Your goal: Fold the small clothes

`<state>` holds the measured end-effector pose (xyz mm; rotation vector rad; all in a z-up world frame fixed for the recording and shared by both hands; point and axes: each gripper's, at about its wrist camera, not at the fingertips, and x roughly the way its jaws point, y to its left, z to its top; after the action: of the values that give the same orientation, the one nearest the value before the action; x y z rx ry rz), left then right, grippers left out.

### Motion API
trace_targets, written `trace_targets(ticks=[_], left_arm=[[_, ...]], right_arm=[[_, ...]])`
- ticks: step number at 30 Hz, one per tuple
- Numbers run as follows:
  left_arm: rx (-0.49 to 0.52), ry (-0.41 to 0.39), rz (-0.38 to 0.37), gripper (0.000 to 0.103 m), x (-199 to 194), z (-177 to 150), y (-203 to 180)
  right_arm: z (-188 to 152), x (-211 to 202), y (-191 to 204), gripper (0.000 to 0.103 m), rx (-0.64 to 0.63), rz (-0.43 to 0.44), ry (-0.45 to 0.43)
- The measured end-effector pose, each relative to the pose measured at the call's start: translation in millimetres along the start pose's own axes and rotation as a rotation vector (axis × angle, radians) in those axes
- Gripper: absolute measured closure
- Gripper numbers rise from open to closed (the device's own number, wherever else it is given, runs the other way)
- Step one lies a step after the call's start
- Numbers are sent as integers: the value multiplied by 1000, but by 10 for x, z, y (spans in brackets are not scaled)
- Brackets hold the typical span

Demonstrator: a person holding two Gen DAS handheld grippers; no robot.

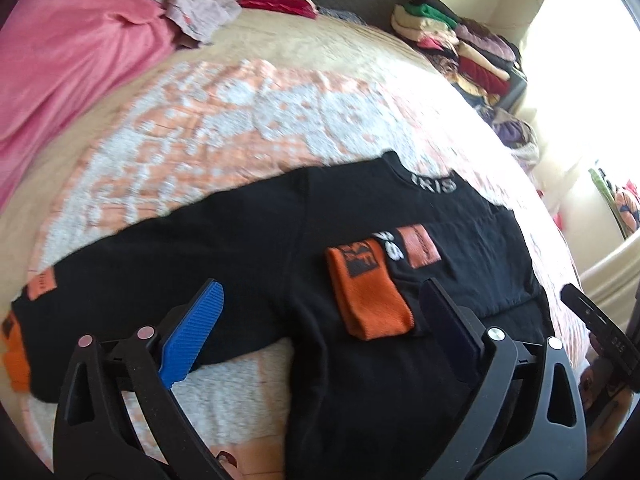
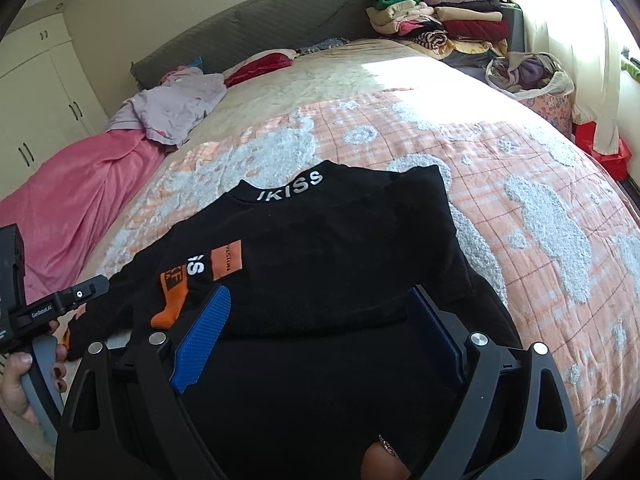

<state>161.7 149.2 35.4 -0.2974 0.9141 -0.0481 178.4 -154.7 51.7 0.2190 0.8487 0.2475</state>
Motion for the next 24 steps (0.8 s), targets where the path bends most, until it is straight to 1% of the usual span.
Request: trace_targets(ticks=[2, 10, 15, 24], left_arm=[[-12, -20, 25, 10, -78, 3, 78], [-59, -69, 124, 10, -370, -174, 486], [-86, -109, 176, 10, -554, -276, 655], [-207, -125, 196, 10, -785, -517, 1041]], right_arm=[[34, -39, 78, 8, -13, 11, -13], [215, -124, 465, 8, -70, 58, -45], [307, -151, 737, 8, -114, 97, -55], [342, -132, 1259, 8, -202, 167, -58]])
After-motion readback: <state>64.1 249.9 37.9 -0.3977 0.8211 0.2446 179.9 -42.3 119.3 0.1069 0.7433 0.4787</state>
